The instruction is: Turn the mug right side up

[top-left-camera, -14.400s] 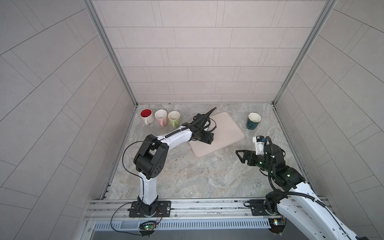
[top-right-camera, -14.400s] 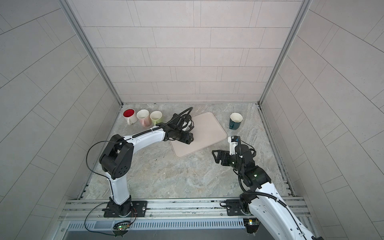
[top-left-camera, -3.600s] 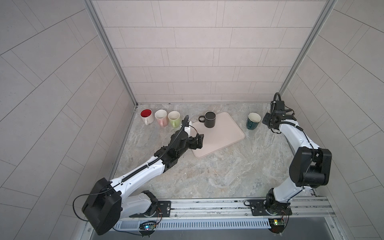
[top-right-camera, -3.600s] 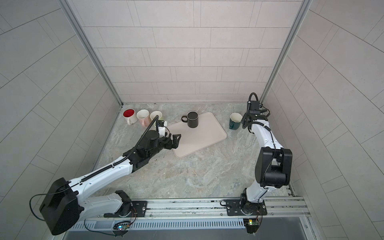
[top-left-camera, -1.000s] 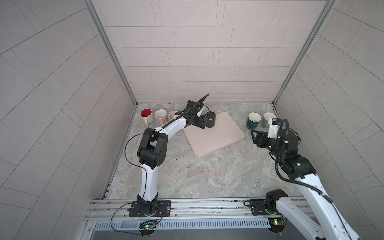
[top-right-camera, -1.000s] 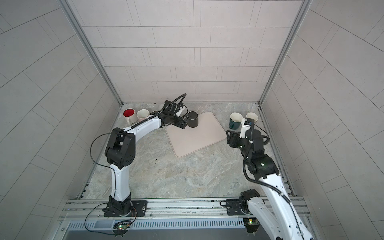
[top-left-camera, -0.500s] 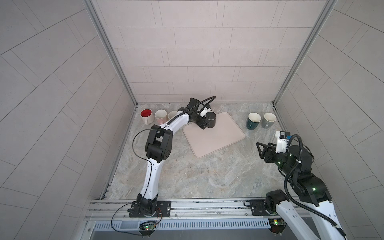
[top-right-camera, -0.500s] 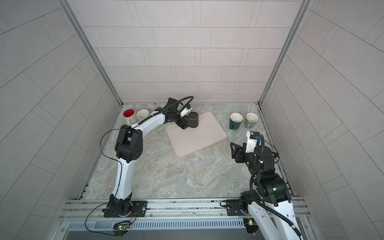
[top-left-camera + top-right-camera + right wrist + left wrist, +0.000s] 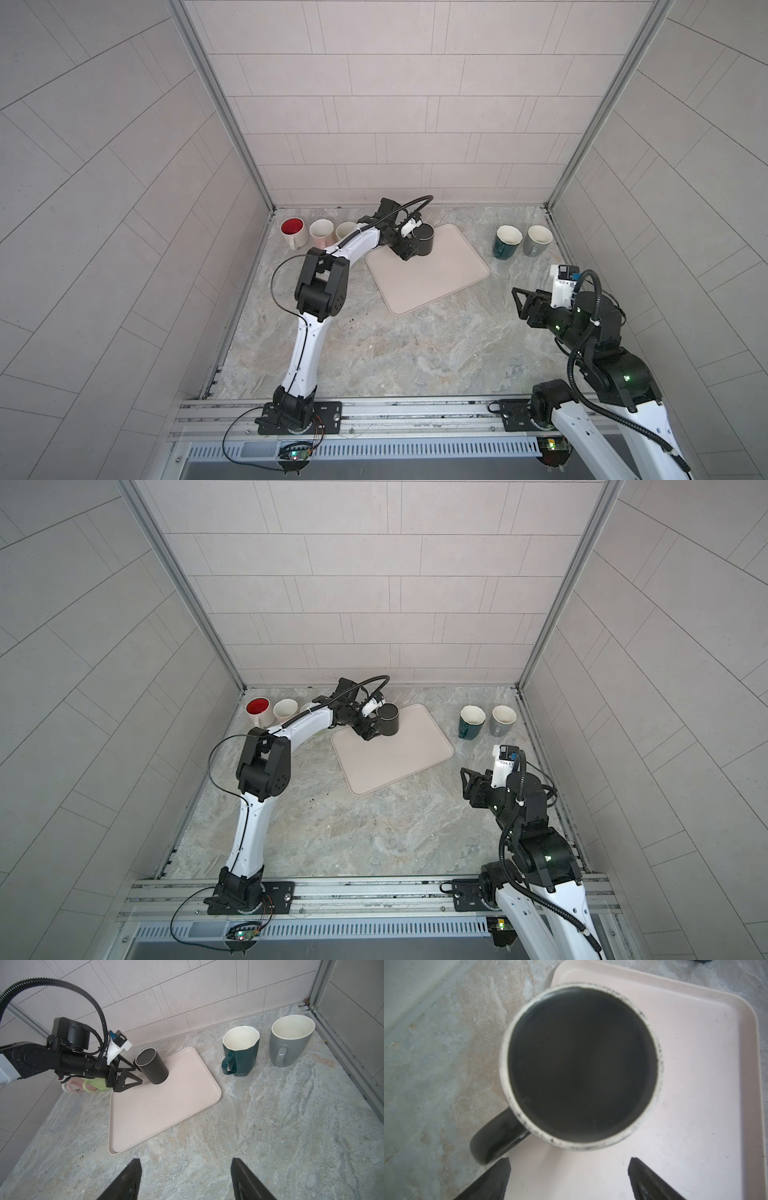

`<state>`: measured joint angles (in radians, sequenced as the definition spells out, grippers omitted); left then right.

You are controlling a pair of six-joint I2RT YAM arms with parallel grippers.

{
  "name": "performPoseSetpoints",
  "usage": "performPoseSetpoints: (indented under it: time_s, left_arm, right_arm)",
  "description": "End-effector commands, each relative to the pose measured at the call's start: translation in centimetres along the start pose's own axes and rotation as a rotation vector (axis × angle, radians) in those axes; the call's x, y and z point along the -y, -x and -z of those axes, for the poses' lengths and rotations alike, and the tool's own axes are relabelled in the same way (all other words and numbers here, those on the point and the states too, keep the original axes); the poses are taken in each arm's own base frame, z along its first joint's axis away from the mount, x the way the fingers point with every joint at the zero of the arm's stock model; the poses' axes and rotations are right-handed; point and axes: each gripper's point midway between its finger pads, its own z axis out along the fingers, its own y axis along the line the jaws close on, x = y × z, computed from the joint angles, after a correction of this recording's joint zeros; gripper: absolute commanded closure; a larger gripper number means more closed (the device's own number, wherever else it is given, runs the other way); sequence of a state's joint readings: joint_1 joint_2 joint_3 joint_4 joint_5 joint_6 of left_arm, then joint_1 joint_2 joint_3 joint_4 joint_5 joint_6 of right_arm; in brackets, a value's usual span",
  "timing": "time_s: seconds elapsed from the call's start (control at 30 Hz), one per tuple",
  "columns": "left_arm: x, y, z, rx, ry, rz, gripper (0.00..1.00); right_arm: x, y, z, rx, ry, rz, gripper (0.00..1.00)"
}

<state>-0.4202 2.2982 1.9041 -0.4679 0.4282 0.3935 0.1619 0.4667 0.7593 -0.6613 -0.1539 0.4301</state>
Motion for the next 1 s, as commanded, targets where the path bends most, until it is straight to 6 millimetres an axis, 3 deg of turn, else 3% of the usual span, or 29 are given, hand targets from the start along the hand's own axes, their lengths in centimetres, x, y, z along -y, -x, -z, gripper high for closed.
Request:
performPoseSetpoints:
  time_s: [0.0,0.73,0.97]
  left_arm:
    - [1.8,0.9,-0.4,0.017,-0.034,-0.027,0.06]
    - [10.0,1.4,0.5,-0.009,-0.025,-0.061,0.11]
    - [10.5,2.2,1.2,0.017,-0.012,0.016,0.12]
  right_arm:
    - [0.1,-0.4,-0.3,-0.010,0.000,-0.016,0.31]
    - [0.8,-1.7,0.8,-0.008,-0.015,-0.009,0.31]
    - [0.8,-2.3,0.9,-0.023,-0.012,-0.015,0.31]
